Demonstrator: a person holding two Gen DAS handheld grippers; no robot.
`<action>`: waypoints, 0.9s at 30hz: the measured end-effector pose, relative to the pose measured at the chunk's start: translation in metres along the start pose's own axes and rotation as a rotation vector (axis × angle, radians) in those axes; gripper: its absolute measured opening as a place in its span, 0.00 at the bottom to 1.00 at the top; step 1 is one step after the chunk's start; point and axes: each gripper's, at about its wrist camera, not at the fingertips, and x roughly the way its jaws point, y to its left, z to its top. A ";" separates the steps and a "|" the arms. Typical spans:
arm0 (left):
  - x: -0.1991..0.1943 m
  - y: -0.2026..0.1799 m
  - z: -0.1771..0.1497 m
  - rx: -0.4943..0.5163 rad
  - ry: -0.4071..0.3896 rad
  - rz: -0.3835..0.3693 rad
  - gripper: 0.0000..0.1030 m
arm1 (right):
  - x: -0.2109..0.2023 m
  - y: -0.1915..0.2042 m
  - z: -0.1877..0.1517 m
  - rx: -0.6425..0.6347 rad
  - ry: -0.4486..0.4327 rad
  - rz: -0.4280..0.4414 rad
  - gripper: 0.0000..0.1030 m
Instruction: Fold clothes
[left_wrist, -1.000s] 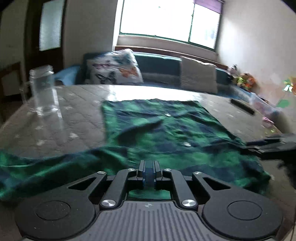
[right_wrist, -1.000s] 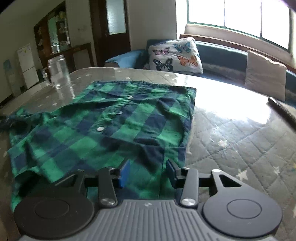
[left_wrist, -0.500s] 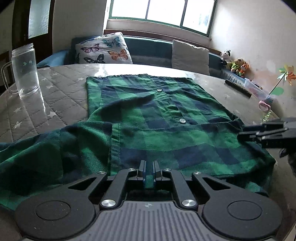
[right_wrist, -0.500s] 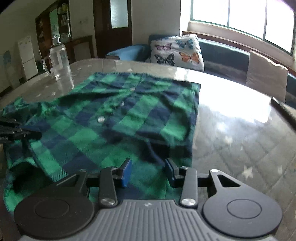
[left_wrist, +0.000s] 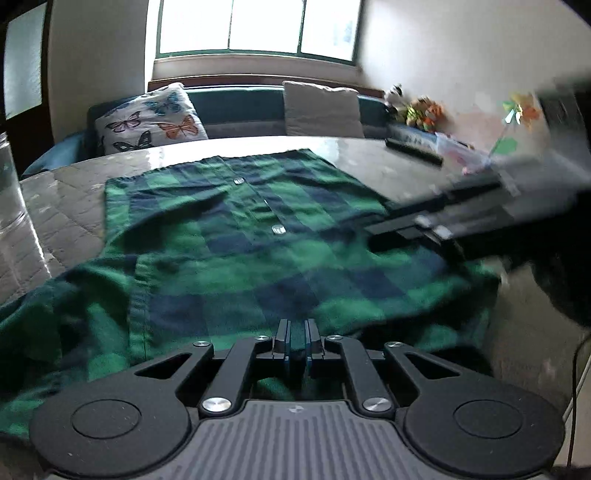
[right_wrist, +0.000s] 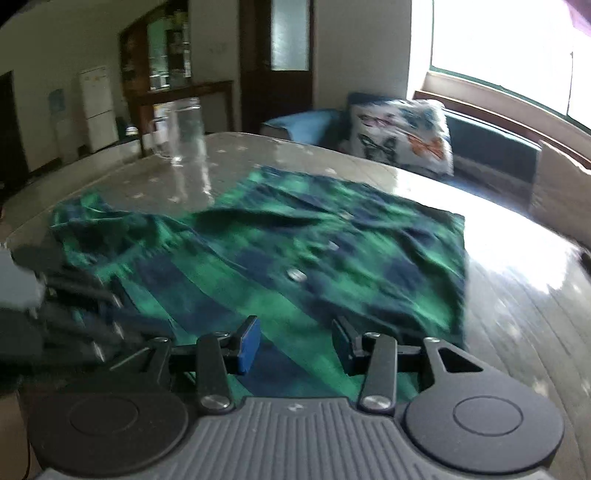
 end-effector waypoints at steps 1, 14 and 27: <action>0.000 0.000 -0.002 0.005 -0.002 0.001 0.08 | 0.005 0.006 0.004 -0.012 -0.003 0.013 0.42; -0.066 0.068 -0.018 -0.195 -0.087 0.137 0.13 | 0.032 0.057 -0.004 -0.168 0.064 0.043 0.43; -0.129 0.234 -0.056 -0.608 -0.123 0.716 0.32 | 0.063 0.085 0.027 -0.205 0.054 0.131 0.43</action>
